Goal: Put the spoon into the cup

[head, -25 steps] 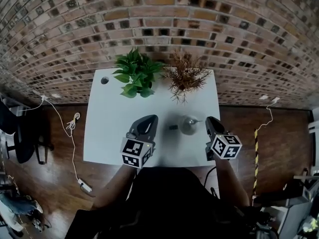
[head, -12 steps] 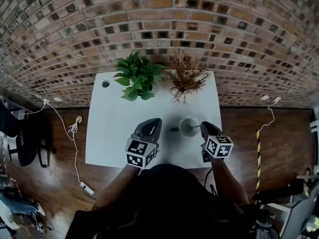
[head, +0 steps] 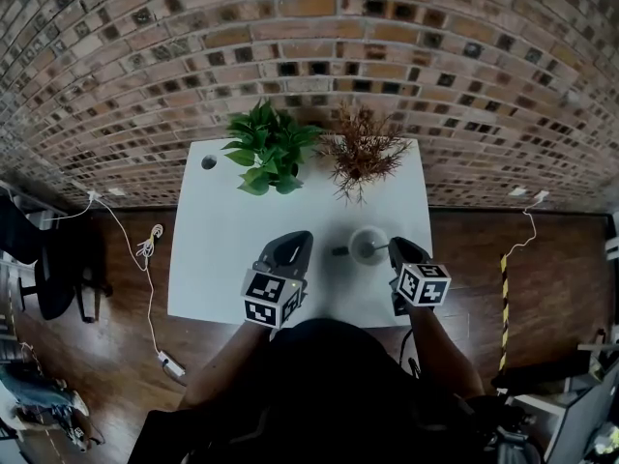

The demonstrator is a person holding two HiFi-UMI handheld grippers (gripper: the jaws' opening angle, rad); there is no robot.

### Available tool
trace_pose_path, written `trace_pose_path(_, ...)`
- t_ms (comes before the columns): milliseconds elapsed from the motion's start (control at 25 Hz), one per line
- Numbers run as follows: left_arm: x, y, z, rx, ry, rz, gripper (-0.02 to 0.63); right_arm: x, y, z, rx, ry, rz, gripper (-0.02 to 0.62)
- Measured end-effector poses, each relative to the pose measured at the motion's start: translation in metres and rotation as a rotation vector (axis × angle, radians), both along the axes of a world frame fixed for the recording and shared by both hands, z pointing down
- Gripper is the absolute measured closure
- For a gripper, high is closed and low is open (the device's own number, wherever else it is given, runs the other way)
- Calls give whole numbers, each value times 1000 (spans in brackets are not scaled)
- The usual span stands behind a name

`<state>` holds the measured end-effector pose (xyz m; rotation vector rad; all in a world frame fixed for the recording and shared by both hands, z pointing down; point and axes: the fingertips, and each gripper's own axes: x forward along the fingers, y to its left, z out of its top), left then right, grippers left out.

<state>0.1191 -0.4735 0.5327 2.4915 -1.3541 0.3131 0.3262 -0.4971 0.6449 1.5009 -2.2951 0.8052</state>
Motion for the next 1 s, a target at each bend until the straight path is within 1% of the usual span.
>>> trace_pose_path(120, -2, 2, -1, 3, -6, -9, 612, 1, -1, 0, -5, 11, 1, 527)
trace_pose_path(200, -3, 2, -2, 8, -11, -17, 612, 2, -1, -2, 2, 10, -3, 496)
trace_pose_path(320, -3, 9, -4, -23, -15, -12, 612, 7, 0, -11, 26, 20, -5, 466)
trace_pose_path(480, -5, 9, -15, 27, -6, -25, 612, 20, 3, -42, 93, 25, 14, 453)
trace_pose_path(560, -2, 14, -24, 33, -1, -21, 612, 29, 5, -61, 108, 13, 40, 453)
trace_pose_path(640, 4, 20, -33, 40, 7, -13, 612, 35, 7, -81, 112, -28, 60, 460)
trace_pose_path(720, 13, 28, -42, 63, 9, 4, 612, 37, 10, -105, 152, -61, 40, 490)
trace_pose_path(840, 28, 39, -53, 84, -4, 24, 612, 41, 16, -133, 213, -65, 11, 513)
trace_pose_path(920, 31, 46, -57, 75, -29, 7, 612, 42, 25, -144, 218, -82, 5, 544)
trace_pose_path(1000, 26, 51, -59, 83, -60, -20, 612, 37, 34, -153, 224, -98, -6, 577)
